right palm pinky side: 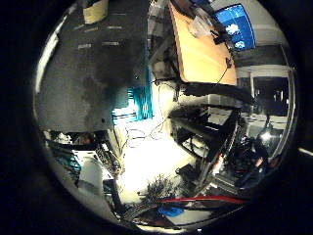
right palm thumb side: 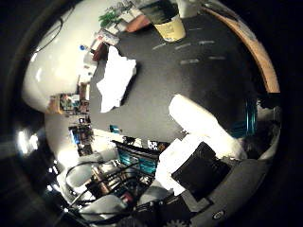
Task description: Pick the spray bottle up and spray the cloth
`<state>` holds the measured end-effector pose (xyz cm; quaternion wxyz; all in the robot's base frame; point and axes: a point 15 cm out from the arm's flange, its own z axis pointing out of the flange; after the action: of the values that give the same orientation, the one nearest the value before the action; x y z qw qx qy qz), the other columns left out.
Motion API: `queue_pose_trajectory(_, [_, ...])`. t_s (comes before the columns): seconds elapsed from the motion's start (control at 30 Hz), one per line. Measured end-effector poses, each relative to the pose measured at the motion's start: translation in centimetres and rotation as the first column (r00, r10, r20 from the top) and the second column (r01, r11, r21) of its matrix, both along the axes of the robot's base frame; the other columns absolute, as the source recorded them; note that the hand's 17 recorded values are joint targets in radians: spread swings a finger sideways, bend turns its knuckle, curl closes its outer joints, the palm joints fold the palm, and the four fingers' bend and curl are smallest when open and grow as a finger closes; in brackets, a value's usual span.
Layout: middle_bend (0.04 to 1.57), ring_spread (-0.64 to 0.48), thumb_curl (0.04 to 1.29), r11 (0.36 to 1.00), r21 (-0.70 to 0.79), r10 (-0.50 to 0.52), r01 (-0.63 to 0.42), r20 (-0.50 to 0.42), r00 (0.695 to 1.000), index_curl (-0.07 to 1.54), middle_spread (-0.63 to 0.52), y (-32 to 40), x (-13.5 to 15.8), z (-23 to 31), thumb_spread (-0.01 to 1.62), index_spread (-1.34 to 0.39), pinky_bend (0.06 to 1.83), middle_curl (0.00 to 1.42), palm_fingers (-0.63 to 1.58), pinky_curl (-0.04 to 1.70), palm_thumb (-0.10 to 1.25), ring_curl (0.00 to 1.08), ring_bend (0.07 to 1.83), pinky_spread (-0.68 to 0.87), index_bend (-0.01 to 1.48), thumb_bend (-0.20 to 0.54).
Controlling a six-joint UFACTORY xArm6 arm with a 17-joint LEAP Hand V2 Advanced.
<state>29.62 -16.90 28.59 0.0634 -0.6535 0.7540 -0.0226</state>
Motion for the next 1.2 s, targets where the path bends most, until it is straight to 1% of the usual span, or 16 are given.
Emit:
queue_pose_trajectory(0.33, [0.20,0.09,0.32,0.989,0.134,-0.069,0.057,0.087,0.994,0.31,0.00,-1.8,0.2,-0.3,1.25,-0.33,0.30,0.35,0.34,0.27,0.68,0.26,0.33,0.38,0.16,-0.015])
queue_pose_trajectory(0.57, [0.21,0.10,0.32,0.979,0.195,-0.091,0.062,0.144,0.985,0.30,0.01,-3.0,0.7,-0.4,1.24,-0.33,0.33,0.36,0.33,0.28,0.64,0.26,0.36,0.37,0.17,-0.018])
queue_pose_trajectory(0.7, [0.22,0.09,0.32,0.962,0.260,-0.130,0.080,0.179,0.975,0.30,0.00,-3.9,1.1,-1.0,1.24,-0.33,0.34,0.37,0.34,0.28,0.63,0.26,0.36,0.37,0.17,-0.016])
queue_pose_trajectory(0.83, [0.23,0.09,0.32,0.958,0.274,-0.150,0.088,0.213,0.965,0.29,0.00,-5.3,1.4,-0.5,1.23,-0.32,0.35,0.37,0.32,0.28,0.62,0.26,0.37,0.37,0.15,-0.018])
queue_pose_trajectory(0.93, [0.22,0.10,0.31,0.949,0.303,-0.169,0.094,0.233,0.958,0.27,0.02,-6.1,1.9,-0.1,1.22,-0.29,0.41,0.37,0.26,0.29,0.61,0.27,0.41,0.37,0.12,-0.018])
queue_pose_trajectory(1.03, [0.21,0.12,0.31,0.941,0.324,-0.181,0.099,0.232,0.956,0.24,0.04,-6.9,1.8,0.1,1.21,-0.28,0.48,0.37,0.19,0.31,0.59,0.27,0.42,0.36,0.13,-0.021])
queue_pose_trajectory(1.2, [0.23,0.14,0.30,0.923,0.369,-0.214,0.113,0.247,0.945,0.23,0.07,-8.1,2.5,0.7,1.21,-0.27,0.52,0.37,0.14,0.31,0.57,0.27,0.45,0.35,0.14,-0.018])
